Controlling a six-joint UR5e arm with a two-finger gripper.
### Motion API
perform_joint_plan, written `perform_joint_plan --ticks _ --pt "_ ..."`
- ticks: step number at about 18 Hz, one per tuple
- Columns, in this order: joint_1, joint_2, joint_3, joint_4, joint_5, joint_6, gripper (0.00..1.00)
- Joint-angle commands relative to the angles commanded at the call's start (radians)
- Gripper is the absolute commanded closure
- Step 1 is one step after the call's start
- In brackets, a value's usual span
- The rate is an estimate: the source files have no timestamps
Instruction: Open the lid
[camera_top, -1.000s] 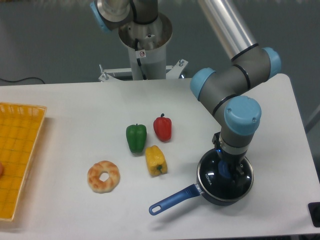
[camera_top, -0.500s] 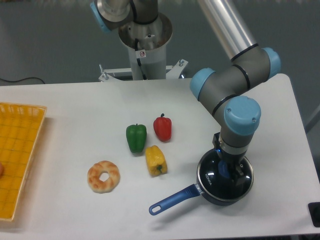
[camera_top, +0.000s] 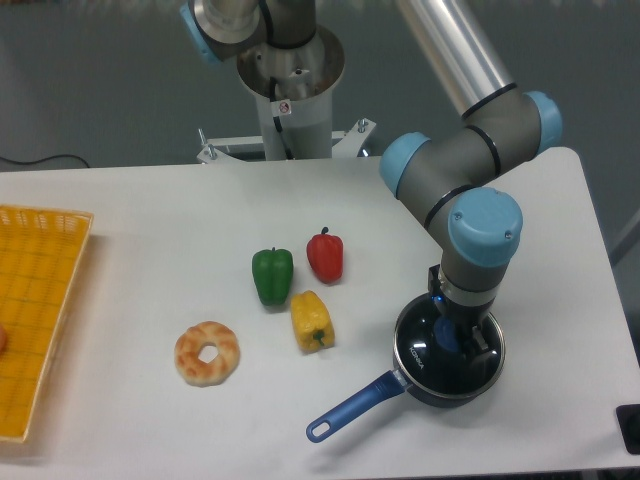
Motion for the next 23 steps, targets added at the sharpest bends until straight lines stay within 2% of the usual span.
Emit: perform_joint_plan --ticks 6,18,23 --pt "0.000 0.002 -0.002 0.000 0.000 0.000 0.41" --pt "0.002 0.020 -0.011 -0.002 0.002 0.002 0.43" --pt "0.006 0.054 -0.032 -0.003 0.018 0.002 0.44"
